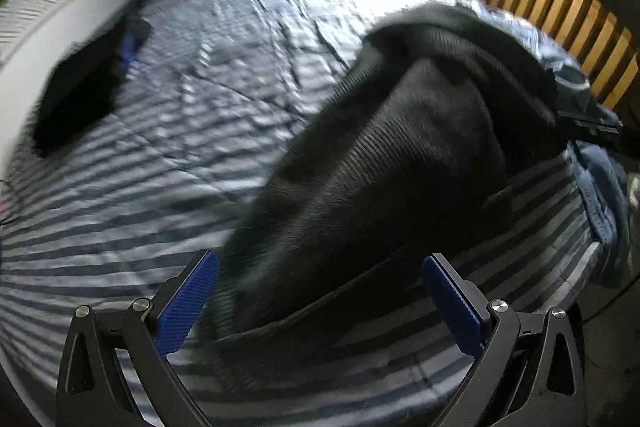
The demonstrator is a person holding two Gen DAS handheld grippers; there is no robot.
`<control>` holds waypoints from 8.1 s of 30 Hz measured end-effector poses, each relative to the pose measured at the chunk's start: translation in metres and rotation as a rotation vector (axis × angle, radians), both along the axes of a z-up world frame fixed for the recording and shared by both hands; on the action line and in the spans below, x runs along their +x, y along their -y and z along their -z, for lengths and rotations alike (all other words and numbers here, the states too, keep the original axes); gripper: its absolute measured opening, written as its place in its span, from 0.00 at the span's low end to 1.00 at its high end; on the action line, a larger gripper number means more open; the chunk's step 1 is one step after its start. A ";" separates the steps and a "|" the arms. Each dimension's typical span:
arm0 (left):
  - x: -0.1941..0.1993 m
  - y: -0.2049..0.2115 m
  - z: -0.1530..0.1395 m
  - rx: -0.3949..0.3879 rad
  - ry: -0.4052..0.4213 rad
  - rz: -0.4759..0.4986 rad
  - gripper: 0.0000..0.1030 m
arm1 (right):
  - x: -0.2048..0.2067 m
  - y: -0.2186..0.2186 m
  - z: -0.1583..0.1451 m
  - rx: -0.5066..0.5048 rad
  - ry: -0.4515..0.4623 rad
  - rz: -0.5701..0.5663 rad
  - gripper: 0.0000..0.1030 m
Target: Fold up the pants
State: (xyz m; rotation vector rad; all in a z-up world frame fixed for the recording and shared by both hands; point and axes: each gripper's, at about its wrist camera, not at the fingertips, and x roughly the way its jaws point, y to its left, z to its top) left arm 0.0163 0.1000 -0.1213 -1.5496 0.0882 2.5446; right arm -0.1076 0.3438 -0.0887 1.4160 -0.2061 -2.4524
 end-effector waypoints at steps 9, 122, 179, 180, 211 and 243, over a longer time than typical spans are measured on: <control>-0.004 -0.021 0.017 -0.066 0.012 0.014 0.65 | -0.009 0.018 -0.007 -0.032 -0.014 -0.088 0.12; -0.146 0.164 -0.035 0.505 0.098 -0.326 0.58 | 0.026 0.267 0.007 -0.237 -0.112 -0.351 0.09; 0.016 0.442 -0.019 0.186 0.014 -0.820 0.99 | -0.132 0.329 -0.007 -0.269 -0.033 -0.430 0.06; 0.017 0.445 -0.014 0.204 0.030 -0.839 0.98 | -0.137 0.330 -0.005 -0.271 -0.002 -0.436 0.14; 0.022 0.305 -0.217 0.271 -0.381 -0.546 0.10 | -0.048 0.230 -0.134 -0.358 -0.364 -0.337 0.06; -0.312 0.166 -0.114 0.018 -0.114 -0.400 0.31 | -0.196 0.030 -0.075 -0.005 -0.232 0.088 0.27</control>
